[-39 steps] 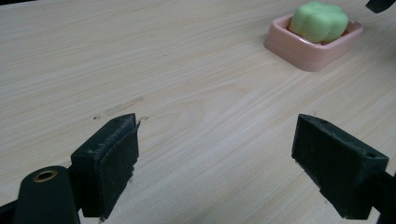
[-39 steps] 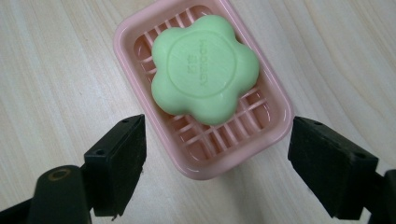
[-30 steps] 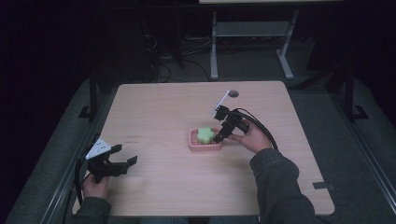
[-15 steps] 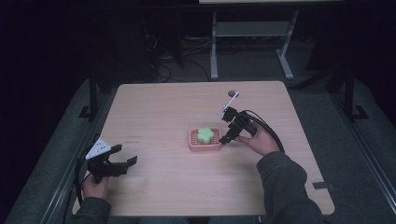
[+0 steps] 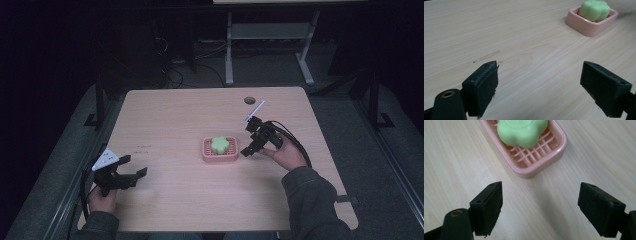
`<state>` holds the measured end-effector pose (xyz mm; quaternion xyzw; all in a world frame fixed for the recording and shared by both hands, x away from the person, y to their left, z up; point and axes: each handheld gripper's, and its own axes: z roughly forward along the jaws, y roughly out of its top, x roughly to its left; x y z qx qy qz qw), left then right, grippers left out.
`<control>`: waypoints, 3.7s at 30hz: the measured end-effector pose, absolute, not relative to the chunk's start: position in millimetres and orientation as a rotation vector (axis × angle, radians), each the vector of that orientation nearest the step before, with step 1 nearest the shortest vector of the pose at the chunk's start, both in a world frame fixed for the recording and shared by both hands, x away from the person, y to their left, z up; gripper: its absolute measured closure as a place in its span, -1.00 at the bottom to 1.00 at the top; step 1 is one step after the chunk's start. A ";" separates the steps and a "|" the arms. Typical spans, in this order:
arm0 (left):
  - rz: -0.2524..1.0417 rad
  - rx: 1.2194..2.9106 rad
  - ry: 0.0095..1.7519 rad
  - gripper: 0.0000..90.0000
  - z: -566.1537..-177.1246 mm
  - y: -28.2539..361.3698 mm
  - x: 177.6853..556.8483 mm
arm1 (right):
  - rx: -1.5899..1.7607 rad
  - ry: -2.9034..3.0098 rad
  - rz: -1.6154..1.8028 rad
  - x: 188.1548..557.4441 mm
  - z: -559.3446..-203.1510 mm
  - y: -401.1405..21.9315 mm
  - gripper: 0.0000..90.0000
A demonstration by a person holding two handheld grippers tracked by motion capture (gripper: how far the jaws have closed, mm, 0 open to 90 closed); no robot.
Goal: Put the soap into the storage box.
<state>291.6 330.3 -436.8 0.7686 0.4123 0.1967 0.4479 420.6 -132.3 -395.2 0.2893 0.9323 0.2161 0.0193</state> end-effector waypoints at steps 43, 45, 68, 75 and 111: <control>0.481 1.908 1.018 -0.68 -437.1 330.3 291.4 | 0.992 2.862 0.695 382.3 -407.7 -175.1 -0.57; 0.483 1.907 1.019 -0.68 -437.0 330.4 291.4 | 0.990 2.857 0.682 379.8 -408.9 -176.7 -0.57; 0.488 1.915 1.016 -0.68 -437.7 329.3 291.5 | 1.083 2.813 0.728 350.1 -423.6 -216.7 -0.56; 0.491 1.919 1.015 -0.68 -437.9 329.2 291.6 | 1.105 2.796 0.734 341.4 -427.8 -224.6 -0.56; 0.486 1.929 1.017 -0.68 -441.2 326.6 293.5 | 1.203 2.674 0.857 281.4 -445.6 -264.6 -0.56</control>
